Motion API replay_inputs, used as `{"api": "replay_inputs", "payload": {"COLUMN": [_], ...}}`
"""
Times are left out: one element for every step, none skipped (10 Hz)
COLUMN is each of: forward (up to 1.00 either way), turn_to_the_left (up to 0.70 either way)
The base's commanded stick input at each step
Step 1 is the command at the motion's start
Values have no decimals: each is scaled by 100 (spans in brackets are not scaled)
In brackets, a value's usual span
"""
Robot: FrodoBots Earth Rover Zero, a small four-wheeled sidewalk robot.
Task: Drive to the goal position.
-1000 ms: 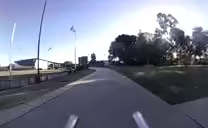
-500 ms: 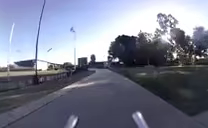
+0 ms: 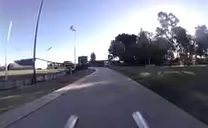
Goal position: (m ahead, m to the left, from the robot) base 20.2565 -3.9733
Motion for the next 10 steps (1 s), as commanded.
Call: {"api": "replay_inputs", "payload": {"forward": [100,100,100,100,100,100,100,100,100,100], "turn_to_the_left": [0,0,0,0,0,0,0,0,0,0]}}
